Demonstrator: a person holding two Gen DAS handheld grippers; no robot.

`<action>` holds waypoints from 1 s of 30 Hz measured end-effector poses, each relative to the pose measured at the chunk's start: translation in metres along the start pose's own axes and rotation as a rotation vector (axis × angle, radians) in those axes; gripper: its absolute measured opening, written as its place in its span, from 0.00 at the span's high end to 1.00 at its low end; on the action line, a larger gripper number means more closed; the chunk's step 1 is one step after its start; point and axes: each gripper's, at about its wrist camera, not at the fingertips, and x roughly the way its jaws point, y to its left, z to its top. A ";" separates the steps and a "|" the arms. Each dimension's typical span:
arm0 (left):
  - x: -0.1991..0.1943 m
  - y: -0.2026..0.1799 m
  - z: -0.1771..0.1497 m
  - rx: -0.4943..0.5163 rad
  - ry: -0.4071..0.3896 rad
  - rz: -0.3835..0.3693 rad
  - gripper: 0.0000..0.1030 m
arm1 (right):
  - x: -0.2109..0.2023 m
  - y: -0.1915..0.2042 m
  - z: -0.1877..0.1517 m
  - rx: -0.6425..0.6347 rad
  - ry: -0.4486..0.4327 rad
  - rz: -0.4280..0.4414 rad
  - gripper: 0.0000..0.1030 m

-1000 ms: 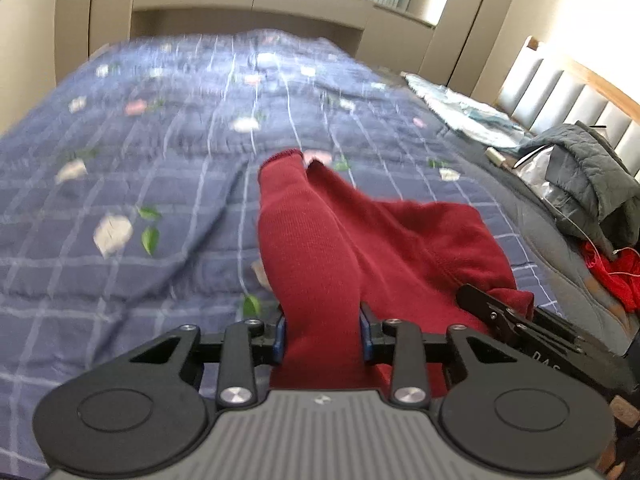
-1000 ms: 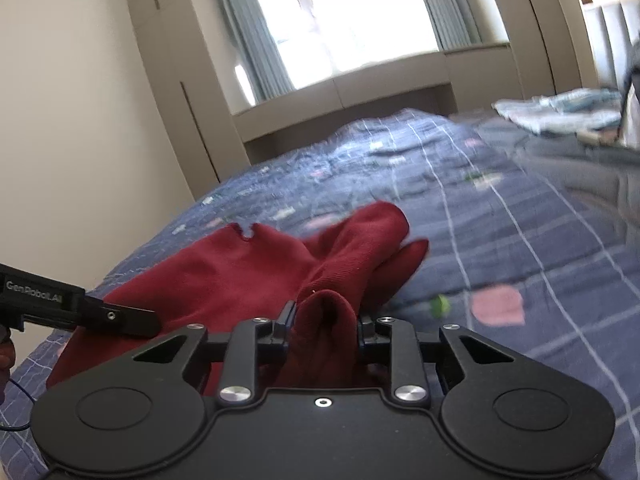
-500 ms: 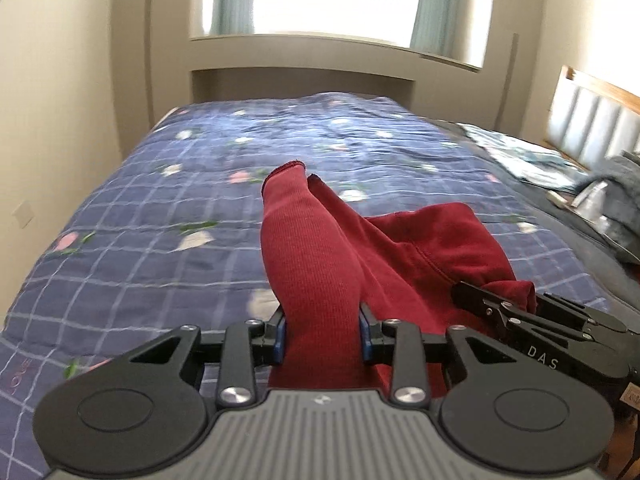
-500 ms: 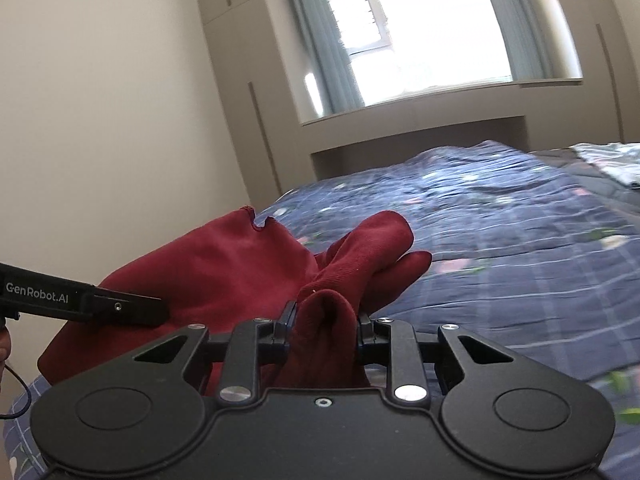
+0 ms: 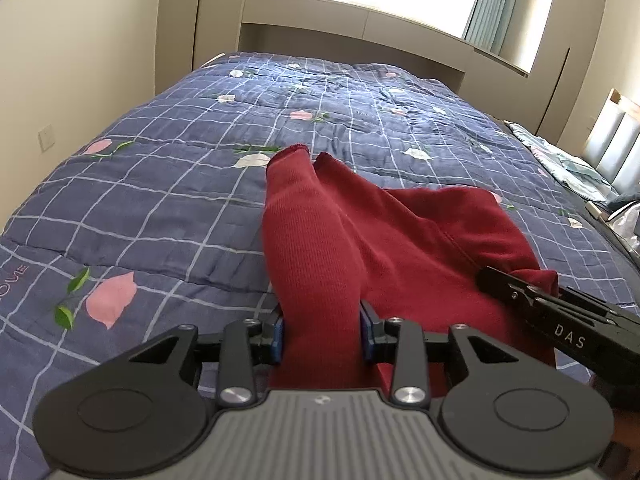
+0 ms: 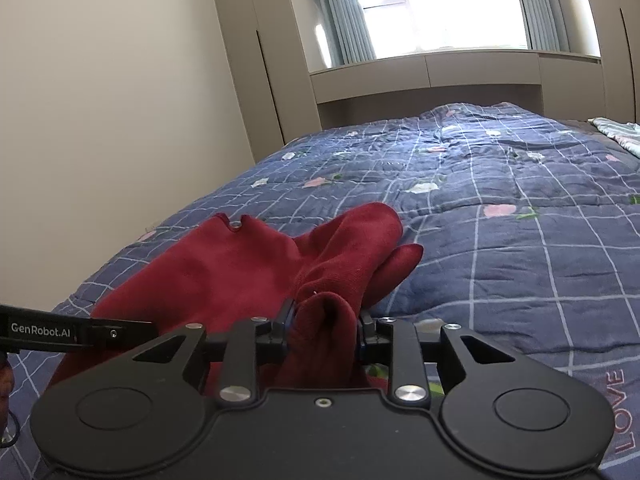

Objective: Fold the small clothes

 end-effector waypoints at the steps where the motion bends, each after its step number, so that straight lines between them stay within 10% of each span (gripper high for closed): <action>1: 0.000 0.001 0.000 -0.001 0.002 0.002 0.62 | 0.000 0.000 0.000 0.000 0.003 -0.002 0.69; 4: 0.000 0.000 0.000 -0.012 0.017 0.007 0.55 | -0.001 0.001 -0.001 -0.004 0.010 -0.015 0.62; 9: -0.005 0.006 0.002 -0.045 0.033 0.022 0.35 | -0.010 -0.003 0.002 0.021 0.000 -0.045 0.21; 20: -0.071 -0.005 -0.001 -0.016 -0.111 0.094 0.02 | -0.076 0.007 0.010 0.020 -0.114 -0.057 0.01; 30: -0.139 -0.012 -0.031 0.005 -0.233 0.121 0.01 | -0.156 0.040 0.010 -0.047 -0.245 -0.035 0.01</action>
